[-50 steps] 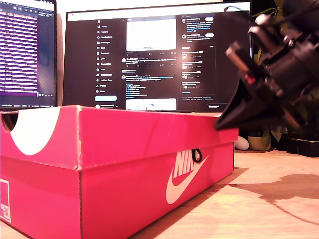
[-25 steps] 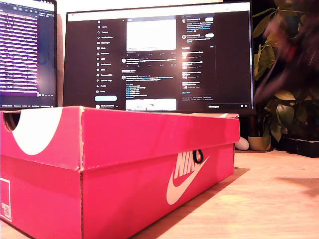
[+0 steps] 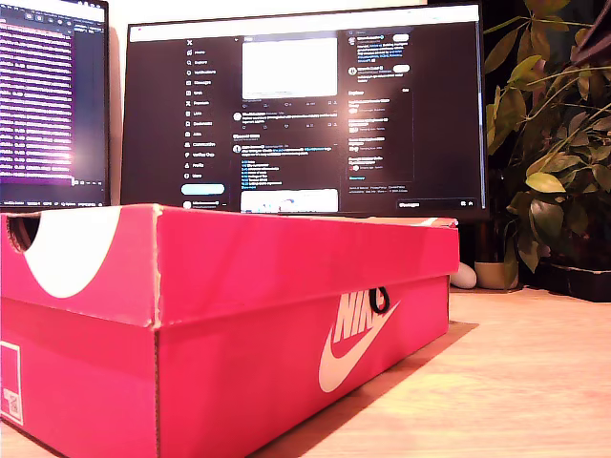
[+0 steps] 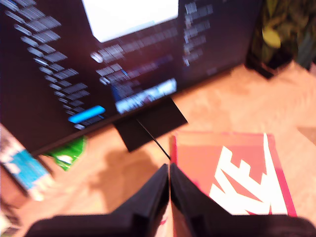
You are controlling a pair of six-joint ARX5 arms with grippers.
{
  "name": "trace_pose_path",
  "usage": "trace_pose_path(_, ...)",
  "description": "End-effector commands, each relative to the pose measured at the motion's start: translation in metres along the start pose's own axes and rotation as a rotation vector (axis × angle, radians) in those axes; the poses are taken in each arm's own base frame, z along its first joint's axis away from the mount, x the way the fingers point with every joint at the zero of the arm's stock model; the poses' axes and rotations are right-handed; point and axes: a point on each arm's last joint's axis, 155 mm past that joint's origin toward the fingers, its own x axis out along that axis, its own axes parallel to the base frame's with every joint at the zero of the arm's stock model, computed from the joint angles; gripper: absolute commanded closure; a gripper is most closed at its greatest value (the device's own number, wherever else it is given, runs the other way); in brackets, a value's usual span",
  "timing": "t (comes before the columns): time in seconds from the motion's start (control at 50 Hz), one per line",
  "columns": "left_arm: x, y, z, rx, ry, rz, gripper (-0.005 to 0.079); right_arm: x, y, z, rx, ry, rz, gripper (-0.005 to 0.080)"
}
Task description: Close the red shoebox by pushing the lid with your left arm and holding the box in place with your right arm
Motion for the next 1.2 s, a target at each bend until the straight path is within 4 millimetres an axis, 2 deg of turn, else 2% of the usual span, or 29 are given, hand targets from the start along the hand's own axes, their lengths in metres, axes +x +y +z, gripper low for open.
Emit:
trace_pose_path(0.0,0.004,0.007,-0.002,-0.006,0.004,0.010,0.0762,-0.004,-0.001,0.005,-0.008,-0.011,-0.008,0.0764)
trace_pose_path(0.14,0.013,0.017,-0.016,-0.036,0.045,0.019,0.0762,-0.012,-0.002,0.002,-0.016,-0.004,-0.015,0.0764)
trace_pose_path(0.3,0.028,0.028,-0.045,-0.081,0.116,0.016,0.0762,-0.021,-0.003,0.003,-0.026,-0.013,-0.028,0.0764)
trace_pose_path(0.46,0.026,0.028,-0.072,-0.102,0.099,0.025,0.0762,-0.027,-0.002,0.001,-0.025,-0.011,-0.028,0.0764)
trace_pose_path(0.64,0.021,0.038,-0.095,-0.117,0.054,0.070,0.0762,-0.028,-0.003,0.001,-0.026,-0.009,-0.031,0.0764)
trace_pose_path(0.78,0.026,0.042,-0.111,-0.100,0.018,0.088,0.0762,-0.028,-0.013,0.001,-0.053,-0.010,-0.088,0.0764)
trace_pose_path(1.02,0.035,0.033,-0.138,-0.037,-0.041,0.068,0.0761,-0.034,-0.026,0.007,-0.051,-0.036,-0.160,0.0764)
trace_pose_path(1.1,0.034,0.017,-0.141,-0.034,-0.070,-0.003,0.0761,-0.039,-0.034,0.010,-0.049,-0.051,-0.208,0.0764)
trace_pose_path(1.18,0.031,0.015,-0.140,-0.022,-0.098,-0.001,0.0761,-0.046,-0.039,0.015,-0.049,-0.077,-0.242,0.0764)
